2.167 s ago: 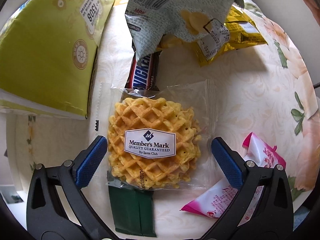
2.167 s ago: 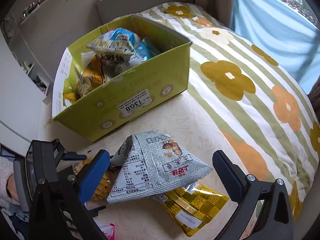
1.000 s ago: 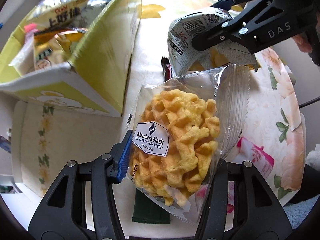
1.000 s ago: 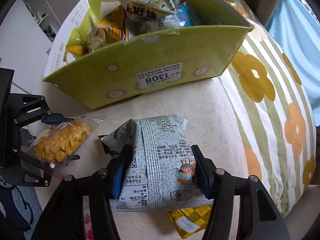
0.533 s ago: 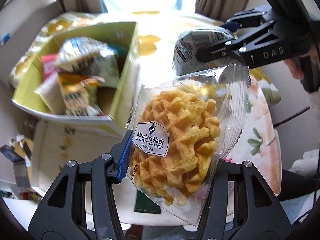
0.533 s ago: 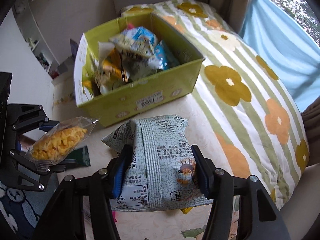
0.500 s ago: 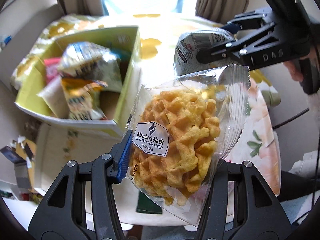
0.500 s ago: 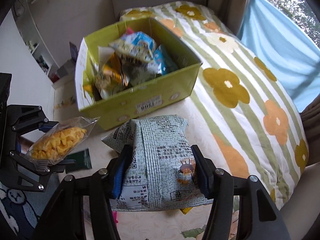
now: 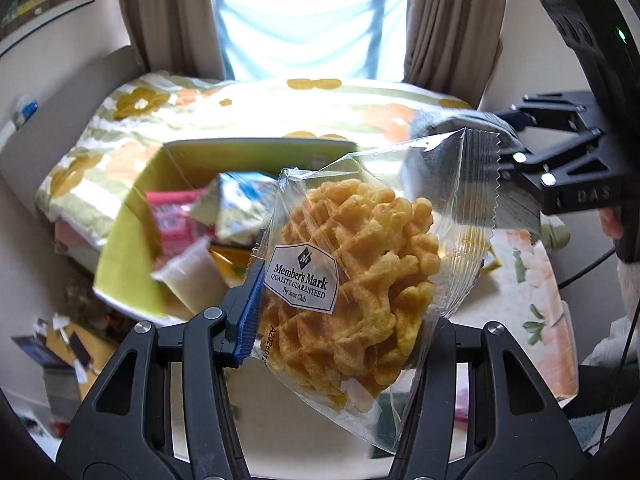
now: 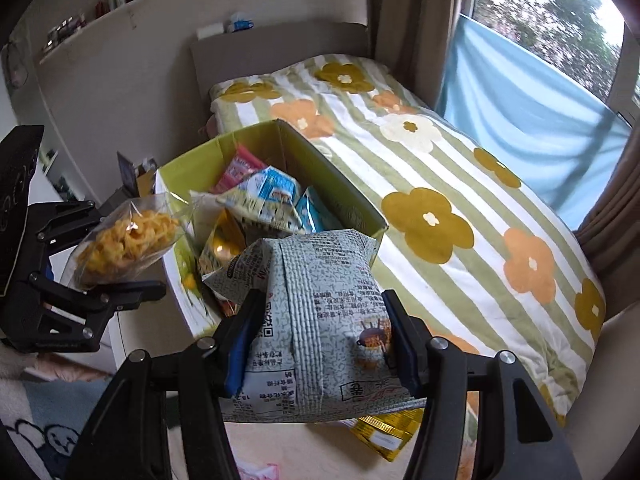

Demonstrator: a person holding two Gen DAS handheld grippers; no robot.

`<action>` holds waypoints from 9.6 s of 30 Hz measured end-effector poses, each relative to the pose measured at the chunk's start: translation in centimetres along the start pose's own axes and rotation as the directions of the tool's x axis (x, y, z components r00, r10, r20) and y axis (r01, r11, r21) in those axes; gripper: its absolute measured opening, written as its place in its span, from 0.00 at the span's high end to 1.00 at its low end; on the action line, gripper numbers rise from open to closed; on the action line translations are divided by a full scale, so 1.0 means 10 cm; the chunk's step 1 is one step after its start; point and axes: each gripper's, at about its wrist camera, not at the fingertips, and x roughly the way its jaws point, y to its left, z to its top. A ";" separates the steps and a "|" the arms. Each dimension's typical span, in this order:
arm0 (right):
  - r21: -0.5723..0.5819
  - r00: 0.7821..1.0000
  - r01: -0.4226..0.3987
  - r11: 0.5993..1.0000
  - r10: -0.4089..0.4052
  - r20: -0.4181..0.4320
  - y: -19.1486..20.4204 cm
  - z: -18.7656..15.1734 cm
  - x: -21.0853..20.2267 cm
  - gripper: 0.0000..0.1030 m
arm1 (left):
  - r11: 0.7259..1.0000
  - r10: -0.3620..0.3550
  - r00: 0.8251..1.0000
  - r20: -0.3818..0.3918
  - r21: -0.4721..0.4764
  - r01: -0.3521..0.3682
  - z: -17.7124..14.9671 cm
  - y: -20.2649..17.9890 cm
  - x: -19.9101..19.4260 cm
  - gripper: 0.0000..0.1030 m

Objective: Organize snacks
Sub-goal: 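Carry both bags over the yellow box and release them inside, then move both tools back over the green bar and pink candy bag, then grasp the dark green bar with left tool while right tool grasps the pink candy bag, then carry both items over the yellow box and release them inside, then move both tools back over the Snickers bar and gold packet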

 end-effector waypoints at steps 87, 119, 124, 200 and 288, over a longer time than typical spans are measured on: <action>0.498 0.941 0.296 0.815 -0.338 -0.006 0.67 -1.15 -0.74 0.13 | 0.988 -0.151 0.988 -0.044 0.018 0.152 -0.52 0.26 0.00 0.00; 0.373 0.992 0.118 0.920 -0.124 -0.008 0.73 -2.91 0.07 0.13 | 0.998 -0.028 0.978 -0.205 0.041 0.037 -2.23 -1.05 0.99 0.37; 0.317 0.992 0.123 0.941 -0.126 -0.012 0.78 -2.90 0.18 0.13 | 0.997 -0.028 0.981 -0.193 0.060 0.040 -2.24 -1.08 1.03 0.47; 0.313 0.976 0.090 0.945 -0.147 0.162 0.96 -0.62 -0.32 0.53 | 0.996 0.058 0.993 0.103 -0.072 -0.050 -0.22 0.57 -0.36 0.61; 0.223 0.981 0.099 0.970 -0.132 0.141 -0.74 -1.32 -0.31 0.00 | 0.990 0.016 1.000 -0.019 -0.139 -0.018 -0.50 -1.19 0.32 0.00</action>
